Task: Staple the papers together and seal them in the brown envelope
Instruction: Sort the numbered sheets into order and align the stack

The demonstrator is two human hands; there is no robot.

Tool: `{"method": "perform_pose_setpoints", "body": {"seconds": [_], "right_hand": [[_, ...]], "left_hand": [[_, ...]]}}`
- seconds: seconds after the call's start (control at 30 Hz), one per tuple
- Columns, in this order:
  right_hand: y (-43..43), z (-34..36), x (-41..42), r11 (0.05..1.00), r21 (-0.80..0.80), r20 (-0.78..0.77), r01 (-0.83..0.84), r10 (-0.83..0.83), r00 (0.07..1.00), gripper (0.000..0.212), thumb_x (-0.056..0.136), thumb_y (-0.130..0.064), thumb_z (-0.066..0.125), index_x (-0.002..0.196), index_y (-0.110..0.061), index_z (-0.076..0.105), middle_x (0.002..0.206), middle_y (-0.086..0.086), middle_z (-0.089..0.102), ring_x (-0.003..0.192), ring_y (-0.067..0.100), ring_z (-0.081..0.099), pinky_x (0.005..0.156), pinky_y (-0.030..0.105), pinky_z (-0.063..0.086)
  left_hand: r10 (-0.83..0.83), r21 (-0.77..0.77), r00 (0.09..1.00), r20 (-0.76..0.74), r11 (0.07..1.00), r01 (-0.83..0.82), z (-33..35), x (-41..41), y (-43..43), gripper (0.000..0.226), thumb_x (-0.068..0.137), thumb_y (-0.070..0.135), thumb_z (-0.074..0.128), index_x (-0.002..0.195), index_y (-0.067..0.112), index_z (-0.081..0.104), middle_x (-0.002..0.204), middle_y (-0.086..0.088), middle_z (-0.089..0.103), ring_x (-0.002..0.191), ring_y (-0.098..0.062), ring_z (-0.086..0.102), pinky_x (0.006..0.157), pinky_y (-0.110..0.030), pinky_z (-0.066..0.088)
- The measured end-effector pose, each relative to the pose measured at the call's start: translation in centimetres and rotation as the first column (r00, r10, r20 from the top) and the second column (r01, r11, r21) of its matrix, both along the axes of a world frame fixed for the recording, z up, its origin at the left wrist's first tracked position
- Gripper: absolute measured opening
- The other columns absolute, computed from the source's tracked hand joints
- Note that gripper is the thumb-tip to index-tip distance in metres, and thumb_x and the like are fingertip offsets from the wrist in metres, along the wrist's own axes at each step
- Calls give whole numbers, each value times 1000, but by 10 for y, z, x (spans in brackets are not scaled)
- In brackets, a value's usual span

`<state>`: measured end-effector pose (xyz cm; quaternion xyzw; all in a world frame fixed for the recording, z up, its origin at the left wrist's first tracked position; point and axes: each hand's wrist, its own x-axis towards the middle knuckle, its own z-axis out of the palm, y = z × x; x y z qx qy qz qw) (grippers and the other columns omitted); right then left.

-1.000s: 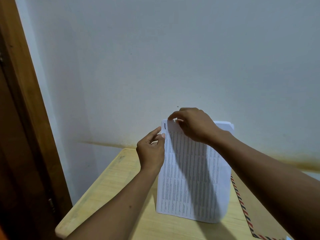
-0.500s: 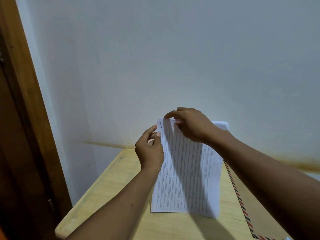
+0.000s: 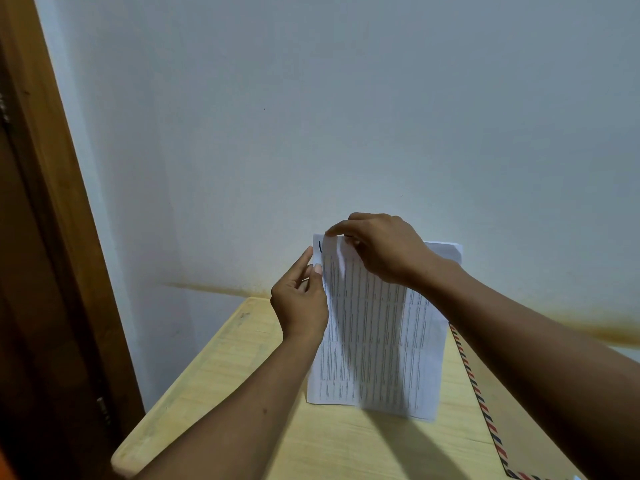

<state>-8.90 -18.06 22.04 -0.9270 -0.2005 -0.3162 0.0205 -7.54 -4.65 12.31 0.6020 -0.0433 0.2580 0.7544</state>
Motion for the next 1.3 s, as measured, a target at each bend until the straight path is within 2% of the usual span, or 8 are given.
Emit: {"method": "perform_pose_setpoints", "body": {"seconds": [0.27, 0.67, 0.8, 0.87, 0.97, 1.07, 1.17, 1.3], "right_hand": [[1, 0, -1, 999, 35, -30, -5, 6, 1000, 33, 97, -19, 51, 125, -33, 61, 116, -6, 67, 104, 20, 63, 77, 39, 54], [2, -9, -1, 997, 81, 6, -10, 9, 1000, 30, 98, -22, 53, 125, -33, 61, 112, -5, 68, 99, 21, 63, 73, 38, 53], [1, -9, -1, 995, 100, 7, -16, 16, 1000, 30, 98, -19, 53, 125, -30, 63, 112, -3, 68, 99, 22, 62, 72, 36, 51], [-1, -8, -1, 994, 108, 4, -14, 13, 1000, 30, 99, -19, 52, 125, -31, 63, 112, -3, 68, 100, 21, 62, 72, 36, 50], [-4, -6, -1, 992, 126, -7, -15, 16, 1000, 29, 98, -21, 53, 123, -32, 63, 112, -5, 68, 100, 20, 63, 75, 39, 53], [-16, 1, -2, 991, 129, -56, 23, -16, 998, 28, 96, -22, 55, 119, -34, 65, 107, -6, 68, 98, 18, 62, 79, 39, 53], [-44, 7, -1, 973, 213, -93, 88, -70, 993, 29, 91, -17, 59, 112, -35, 69, 96, -10, 69, 94, 18, 63, 83, 37, 51], [-75, 4, -3, 870, 483, -121, 96, -42, 992, 32, 87, -6, 58, 106, -28, 74, 94, -8, 70, 87, 9, 62, 79, 30, 50]], "left_hand": [[0, 9, 1000, -3, 1000, 0, 0, -4, -1, 34, 97, 6, 68, 129, 14, 71, 73, 8, 65, 63, 10, 61, 85, -5, 52], [-4, -7, 1000, -14, 1000, 4, -2, -2, 1, 33, 97, 7, 69, 128, 17, 72, 82, 11, 71, 69, 13, 65, 81, -4, 53], [-12, -27, 1000, -13, 1000, 12, -1, -4, 0, 33, 96, 8, 69, 128, 18, 72, 90, 10, 74, 76, 12, 68, 90, -13, 54], [-14, -47, 1000, -12, 999, 14, 0, -4, -1, 33, 97, 8, 69, 128, 17, 72, 100, 5, 77, 83, 7, 70, 91, -12, 53], [-13, -67, 1000, -14, 998, 12, 1, -2, -3, 32, 97, 7, 68, 127, 17, 73, 116, -8, 77, 103, -15, 73, 88, -8, 53], [-2, -93, 1000, -29, 996, 0, 3, 4, -2, 31, 98, 4, 66, 126, 15, 73, 120, -9, 76, 101, -15, 71, 74, -2, 51], [21, -130, 998, -51, 991, -27, 8, 12, 6, 31, 98, 3, 65, 124, 16, 74, 120, -9, 76, 97, -11, 71, 71, 0, 49], [28, -143, 996, -86, 989, -40, 12, 19, 16, 31, 98, 6, 66, 124, 20, 75, 111, -3, 77, 81, 3, 68, 68, -1, 49]]}}
